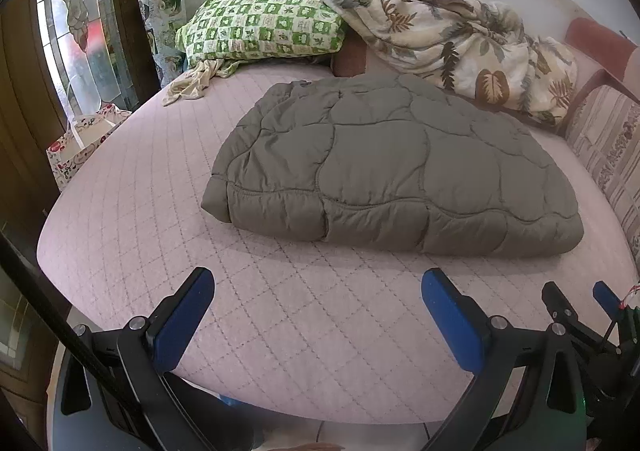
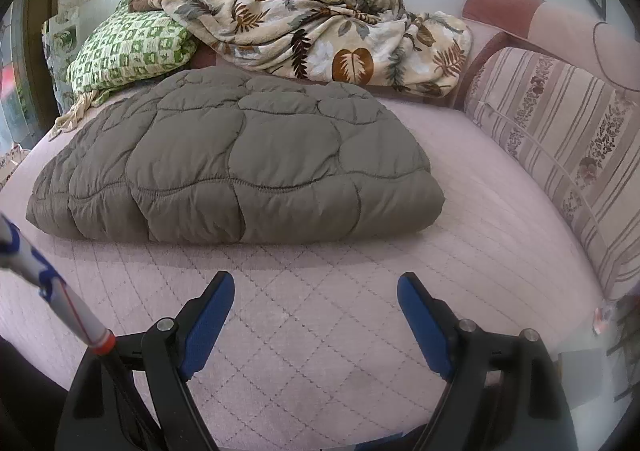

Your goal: Fold large clothes

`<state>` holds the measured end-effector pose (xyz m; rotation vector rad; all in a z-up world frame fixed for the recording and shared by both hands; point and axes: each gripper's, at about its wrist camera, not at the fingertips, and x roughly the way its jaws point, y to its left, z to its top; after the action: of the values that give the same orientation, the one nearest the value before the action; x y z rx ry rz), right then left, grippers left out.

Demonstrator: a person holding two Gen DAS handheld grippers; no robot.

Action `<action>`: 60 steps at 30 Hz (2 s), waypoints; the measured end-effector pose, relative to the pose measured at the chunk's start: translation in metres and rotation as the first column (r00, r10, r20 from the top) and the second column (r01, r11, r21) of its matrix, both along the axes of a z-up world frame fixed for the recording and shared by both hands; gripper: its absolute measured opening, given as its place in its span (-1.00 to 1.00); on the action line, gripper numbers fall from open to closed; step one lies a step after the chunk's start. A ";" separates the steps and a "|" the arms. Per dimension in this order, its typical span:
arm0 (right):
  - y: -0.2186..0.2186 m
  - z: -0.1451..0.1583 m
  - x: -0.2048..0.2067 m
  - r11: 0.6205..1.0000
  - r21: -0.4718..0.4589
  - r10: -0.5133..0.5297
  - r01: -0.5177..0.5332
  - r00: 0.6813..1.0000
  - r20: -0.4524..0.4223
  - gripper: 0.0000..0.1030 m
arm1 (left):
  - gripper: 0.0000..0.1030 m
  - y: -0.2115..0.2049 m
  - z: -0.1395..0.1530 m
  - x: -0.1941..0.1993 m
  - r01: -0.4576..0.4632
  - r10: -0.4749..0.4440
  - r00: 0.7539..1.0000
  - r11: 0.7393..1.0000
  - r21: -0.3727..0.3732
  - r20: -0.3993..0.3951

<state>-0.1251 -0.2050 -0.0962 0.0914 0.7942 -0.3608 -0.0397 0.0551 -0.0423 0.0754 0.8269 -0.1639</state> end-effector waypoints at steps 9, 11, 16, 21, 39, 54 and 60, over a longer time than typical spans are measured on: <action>0.002 -0.002 -0.001 1.000 -0.005 0.015 -0.015 1.000 -0.001 0.68 | 1.00 -0.003 -0.006 -0.003 0.010 -0.010 1.000 1.000 0.016 -0.010; 0.003 -0.003 -0.001 1.000 -0.008 0.020 -0.020 1.000 -0.004 0.68 | 1.00 -0.004 -0.007 -0.002 0.009 -0.009 1.000 1.000 0.016 -0.014; 0.002 -0.005 0.001 1.000 -0.005 0.021 -0.021 1.000 -0.004 0.68 | 1.00 -0.003 -0.013 0.001 0.006 -0.006 1.000 1.000 0.017 -0.031; -0.001 -0.010 0.003 1.000 0.003 0.015 -0.015 1.000 -0.016 0.68 | 1.00 -0.005 -0.018 0.003 0.008 -0.007 0.999 1.000 0.019 -0.044; 0.001 -0.015 0.006 0.999 0.001 0.034 -0.034 0.999 -0.023 0.68 | 1.00 -0.007 -0.027 0.008 0.005 -0.003 0.997 1.000 0.021 -0.071; 0.003 -0.017 0.008 0.999 0.007 0.045 -0.045 0.999 -0.027 0.68 | 1.00 -0.006 -0.031 0.008 0.001 0.001 0.997 1.000 0.026 -0.076; 0.004 -0.021 0.011 0.999 0.009 0.052 -0.052 0.998 -0.047 0.68 | 1.00 -0.006 -0.032 0.009 -0.003 0.006 0.997 0.999 0.033 -0.077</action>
<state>-0.1144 -0.2007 -0.1167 0.0696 0.8431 -0.3117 -0.0303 0.0488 -0.0740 0.0988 0.9072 -0.1494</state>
